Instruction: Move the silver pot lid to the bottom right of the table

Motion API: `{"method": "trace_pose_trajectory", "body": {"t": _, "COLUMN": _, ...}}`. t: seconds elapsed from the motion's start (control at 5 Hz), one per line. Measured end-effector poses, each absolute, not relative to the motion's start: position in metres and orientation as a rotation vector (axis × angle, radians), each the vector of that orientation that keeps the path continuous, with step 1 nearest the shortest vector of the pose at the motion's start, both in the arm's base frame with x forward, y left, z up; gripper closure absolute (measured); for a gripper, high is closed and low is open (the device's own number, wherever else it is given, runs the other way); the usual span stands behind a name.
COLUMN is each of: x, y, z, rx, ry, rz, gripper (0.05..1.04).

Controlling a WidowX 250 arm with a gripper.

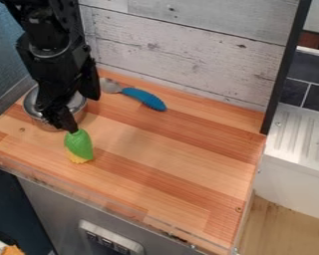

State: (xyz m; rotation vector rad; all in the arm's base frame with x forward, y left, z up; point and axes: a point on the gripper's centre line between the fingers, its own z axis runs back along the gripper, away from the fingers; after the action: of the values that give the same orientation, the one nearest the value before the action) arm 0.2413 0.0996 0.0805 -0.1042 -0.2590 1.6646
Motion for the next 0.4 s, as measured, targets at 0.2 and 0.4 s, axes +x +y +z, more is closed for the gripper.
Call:
{"method": "trace_pose_trajectory", "body": {"t": 0.2, "x": 0.239, "y": 0.098, "z": 0.074, "rx": -0.093, "ry": -0.226, "rz": 1.673, "gripper": 0.083}}
{"method": "trace_pose_trajectory", "body": {"t": 0.4, "x": 0.242, "y": 0.121, "z": 0.078, "rx": -0.099, "ry": -0.227, "rz": 1.777, "gripper": 0.083}}
